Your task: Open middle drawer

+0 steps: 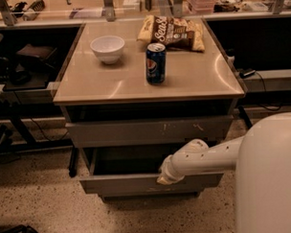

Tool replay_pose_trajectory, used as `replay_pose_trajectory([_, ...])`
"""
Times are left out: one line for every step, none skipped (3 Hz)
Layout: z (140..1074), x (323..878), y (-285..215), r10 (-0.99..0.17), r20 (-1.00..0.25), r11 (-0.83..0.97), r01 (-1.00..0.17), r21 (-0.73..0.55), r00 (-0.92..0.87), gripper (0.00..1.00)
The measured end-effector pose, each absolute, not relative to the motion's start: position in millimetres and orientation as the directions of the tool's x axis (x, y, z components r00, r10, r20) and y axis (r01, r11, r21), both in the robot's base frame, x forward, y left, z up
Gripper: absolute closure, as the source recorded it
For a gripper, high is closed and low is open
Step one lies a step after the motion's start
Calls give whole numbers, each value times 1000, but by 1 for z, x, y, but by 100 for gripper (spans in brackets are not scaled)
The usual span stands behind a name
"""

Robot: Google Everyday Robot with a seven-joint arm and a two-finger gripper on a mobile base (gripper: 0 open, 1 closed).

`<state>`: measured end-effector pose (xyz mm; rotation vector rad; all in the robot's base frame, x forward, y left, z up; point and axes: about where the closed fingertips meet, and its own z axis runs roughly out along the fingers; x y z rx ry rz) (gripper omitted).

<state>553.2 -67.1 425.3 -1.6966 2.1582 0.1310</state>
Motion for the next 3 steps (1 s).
replay_pose_trajectory([428,542,-70,-912,-370,255,-952,-168,-179,100])
replay_pose_trajectory([427,541,-70,-913,-367,249,-955,-162,-176,100])
replay_pose_trajectory([426,524,-73,-911,-381,234,-958,-163,-157,100])
